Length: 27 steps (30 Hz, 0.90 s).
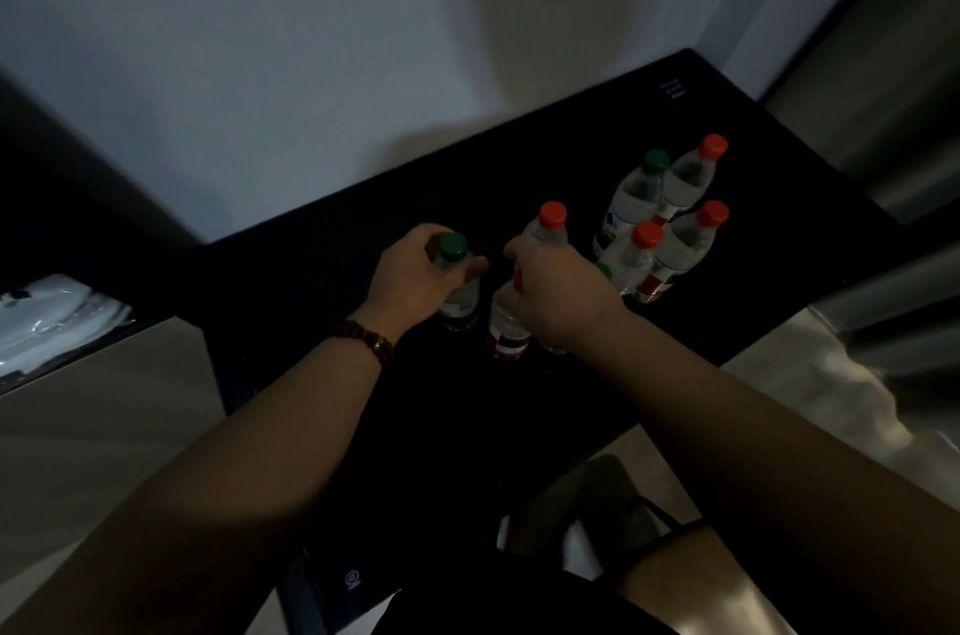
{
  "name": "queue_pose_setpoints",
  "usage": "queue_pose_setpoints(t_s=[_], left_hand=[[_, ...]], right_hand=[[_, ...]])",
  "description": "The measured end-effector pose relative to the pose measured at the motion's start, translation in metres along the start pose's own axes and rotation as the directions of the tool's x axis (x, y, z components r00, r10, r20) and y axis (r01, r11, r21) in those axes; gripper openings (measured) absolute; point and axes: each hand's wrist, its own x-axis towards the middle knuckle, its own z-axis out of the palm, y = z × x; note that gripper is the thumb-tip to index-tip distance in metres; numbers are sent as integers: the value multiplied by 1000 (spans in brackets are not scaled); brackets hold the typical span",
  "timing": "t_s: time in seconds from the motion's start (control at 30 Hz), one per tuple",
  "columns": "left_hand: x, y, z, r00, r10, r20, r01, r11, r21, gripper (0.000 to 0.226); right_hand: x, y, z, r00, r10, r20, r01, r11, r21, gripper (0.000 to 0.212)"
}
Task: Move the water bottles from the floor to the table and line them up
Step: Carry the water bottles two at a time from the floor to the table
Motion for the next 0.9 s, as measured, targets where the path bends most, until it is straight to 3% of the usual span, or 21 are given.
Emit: queue_pose_setpoints(t_s=[0.13,0.33,0.53,0.7,0.9], left_hand=[[-38,12,-26,996,54,-69,-48,995,83,64],[-138,34,-59,969,93,-229,-51,982,181,49],[-275,9,-72,958,-16,-288,99,956,277,39],[-387,-27,-80,935,-122,-334,224,931,288,39],[-495,-70,-116,848,-230,-477,378,894,240,42]], right_hand=[[-26,-16,-8,997,-25,-72,23,999,-35,48],[-91,-43,5,956,-104,-276,109,994,3,36],[-167,-72,53,878,-247,-410,282,959,28,42],[-214,-109,106,914,-269,-304,321,938,134,48],[-258,-181,164,939,-332,-88,343,922,180,56]])
